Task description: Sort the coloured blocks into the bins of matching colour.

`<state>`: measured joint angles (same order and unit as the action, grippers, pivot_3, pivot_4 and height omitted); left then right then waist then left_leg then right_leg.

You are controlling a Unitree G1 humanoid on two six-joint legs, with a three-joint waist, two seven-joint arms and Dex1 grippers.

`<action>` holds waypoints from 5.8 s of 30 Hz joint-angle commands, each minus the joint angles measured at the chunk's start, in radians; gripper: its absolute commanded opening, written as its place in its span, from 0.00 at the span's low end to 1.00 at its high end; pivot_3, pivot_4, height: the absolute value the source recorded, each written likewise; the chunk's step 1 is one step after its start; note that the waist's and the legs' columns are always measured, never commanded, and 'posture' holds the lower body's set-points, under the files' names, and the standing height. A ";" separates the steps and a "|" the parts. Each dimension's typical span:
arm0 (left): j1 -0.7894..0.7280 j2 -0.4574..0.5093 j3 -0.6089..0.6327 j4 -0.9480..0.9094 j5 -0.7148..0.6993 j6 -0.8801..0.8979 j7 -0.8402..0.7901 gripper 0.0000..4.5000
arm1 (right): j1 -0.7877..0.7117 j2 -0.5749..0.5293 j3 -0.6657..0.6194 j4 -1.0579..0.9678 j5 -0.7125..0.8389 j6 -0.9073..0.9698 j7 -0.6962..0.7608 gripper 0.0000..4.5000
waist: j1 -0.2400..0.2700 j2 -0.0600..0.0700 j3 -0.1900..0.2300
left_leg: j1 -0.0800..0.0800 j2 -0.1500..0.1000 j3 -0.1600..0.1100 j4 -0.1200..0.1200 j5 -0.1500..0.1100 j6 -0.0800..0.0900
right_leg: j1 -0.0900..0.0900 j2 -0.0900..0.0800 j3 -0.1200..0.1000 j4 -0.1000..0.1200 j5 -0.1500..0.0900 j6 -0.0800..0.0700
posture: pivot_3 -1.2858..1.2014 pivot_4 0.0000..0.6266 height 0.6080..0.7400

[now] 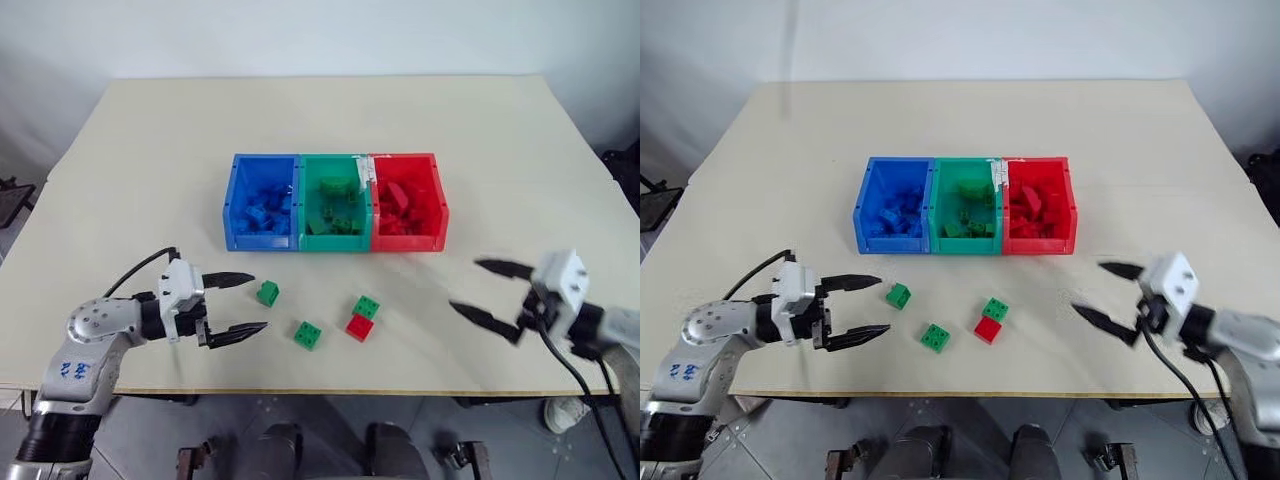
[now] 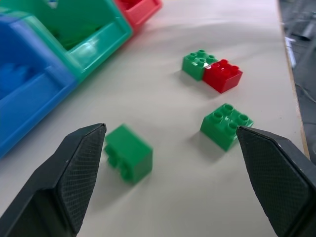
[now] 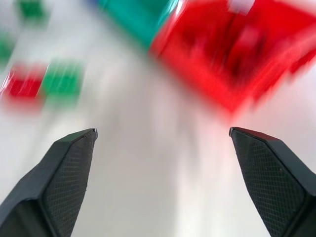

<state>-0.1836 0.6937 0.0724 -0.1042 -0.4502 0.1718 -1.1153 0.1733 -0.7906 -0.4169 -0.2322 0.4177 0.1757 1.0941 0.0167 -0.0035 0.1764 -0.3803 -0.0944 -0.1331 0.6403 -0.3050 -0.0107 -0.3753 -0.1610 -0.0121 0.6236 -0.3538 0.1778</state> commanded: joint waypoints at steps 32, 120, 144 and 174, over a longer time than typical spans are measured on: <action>0.246 0.027 0.154 -0.146 -0.040 -0.013 0.062 1.00 | -0.449 0.100 0.582 -0.007 -0.170 0.217 -0.168 1.00 | -0.020 -0.002 0.001 | 0.005 0.005 0.001 0.005 -0.004 0.001 | -0.001 -0.001 0.004 0.002 0.002 0.000 | 0.52 0.24 1.00; 0.254 0.027 0.200 -0.063 -0.057 -0.050 0.028 1.00 | -0.449 0.153 0.534 -0.065 -0.015 0.199 -0.033 1.00 | -0.019 -0.002 0.002 | 0.007 0.010 0.007 0.006 -0.008 0.001 | -0.001 0.000 0.003 0.000 0.003 0.000 | 0.52 0.24 1.00; 0.275 -0.006 0.185 -0.189 -0.096 -0.007 0.061 1.00 | -0.511 0.268 0.598 -0.047 -0.070 0.263 -0.152 0.32 | -0.018 -0.002 0.002 | 0.005 0.007 0.005 0.006 -0.008 0.001 | -0.002 -0.001 0.001 0.000 0.003 0.000 | 0.52 0.24 1.00; 0.260 0.009 0.261 -0.059 -0.098 0.003 0.062 1.00 | -0.557 0.092 0.325 0.114 0.063 0.047 0.069 0.99 | -0.026 -0.002 0.002 | 0.005 0.008 0.006 0.004 -0.009 0.002 | -0.001 -0.001 0.000 -0.002 0.003 0.000 | 0.52 0.24 1.00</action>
<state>0.0578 0.6825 0.2777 -0.1826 -0.5499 0.2102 -1.0270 -0.4125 -0.6693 -0.0579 -0.0394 0.4365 0.2195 1.1175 -0.0090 -0.0056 0.1788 -0.3757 -0.0864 -0.1274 0.6445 -0.3141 -0.0084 -0.3767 -0.1624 -0.0122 0.6214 -0.3505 0.1774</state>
